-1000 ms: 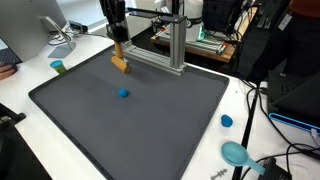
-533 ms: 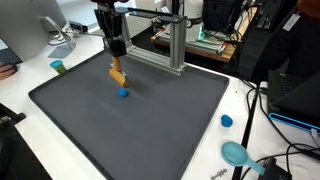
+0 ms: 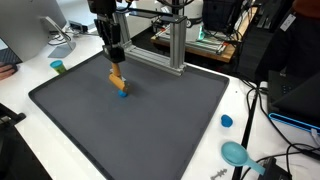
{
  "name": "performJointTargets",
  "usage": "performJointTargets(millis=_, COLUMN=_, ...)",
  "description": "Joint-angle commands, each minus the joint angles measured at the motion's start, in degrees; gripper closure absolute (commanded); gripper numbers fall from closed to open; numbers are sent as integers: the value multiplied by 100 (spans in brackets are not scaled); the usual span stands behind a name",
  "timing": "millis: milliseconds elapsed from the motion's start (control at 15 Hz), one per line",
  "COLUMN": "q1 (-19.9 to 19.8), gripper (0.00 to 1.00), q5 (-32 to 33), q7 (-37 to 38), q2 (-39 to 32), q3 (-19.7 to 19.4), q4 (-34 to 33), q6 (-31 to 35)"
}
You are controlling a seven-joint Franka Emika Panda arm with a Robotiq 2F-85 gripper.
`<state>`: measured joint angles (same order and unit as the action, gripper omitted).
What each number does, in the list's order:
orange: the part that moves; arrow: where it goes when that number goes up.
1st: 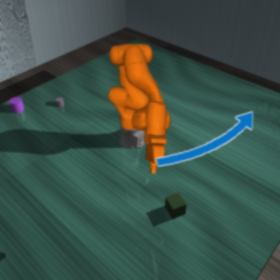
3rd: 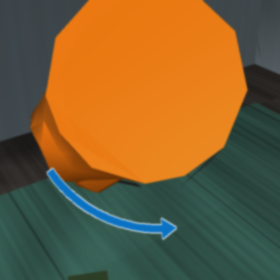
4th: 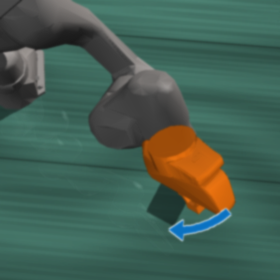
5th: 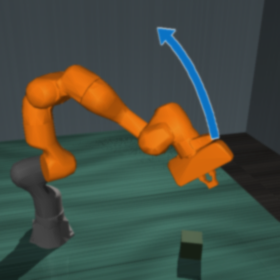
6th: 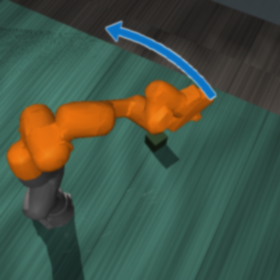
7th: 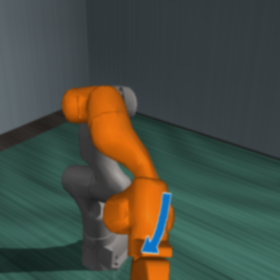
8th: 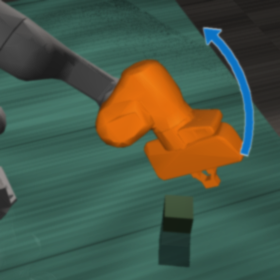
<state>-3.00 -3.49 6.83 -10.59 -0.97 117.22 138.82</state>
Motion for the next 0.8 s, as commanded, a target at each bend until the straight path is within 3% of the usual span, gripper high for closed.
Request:
performJointTargets(millis=0, q1=-30, gripper=78, q5=-43, q7=-374, q2=31, q3=-50, q4=44, q6=-123)
performJointTargets(millis=67, q1=-19, gripper=78, q5=-77, q7=-363, q2=28, q3=-44, q4=60, q6=-97)
performJointTargets(millis=133, q1=8, gripper=53, q5=-11, q7=-237, q2=-55, q3=-70, q4=6, q6=-42)
performJointTargets(millis=200, q1=9, gripper=53, q5=-11, q7=-251, q2=-62, q3=-69, q4=20, q6=-42)
performJointTargets(millis=267, q1=10, gripper=78, q5=-11, q7=-255, q2=-63, q3=-68, q4=32, q6=-42)
performJointTargets(millis=733, q1=130, gripper=78, q5=159, q7=-54, q2=-326, q3=-85, q4=-90, q6=32)
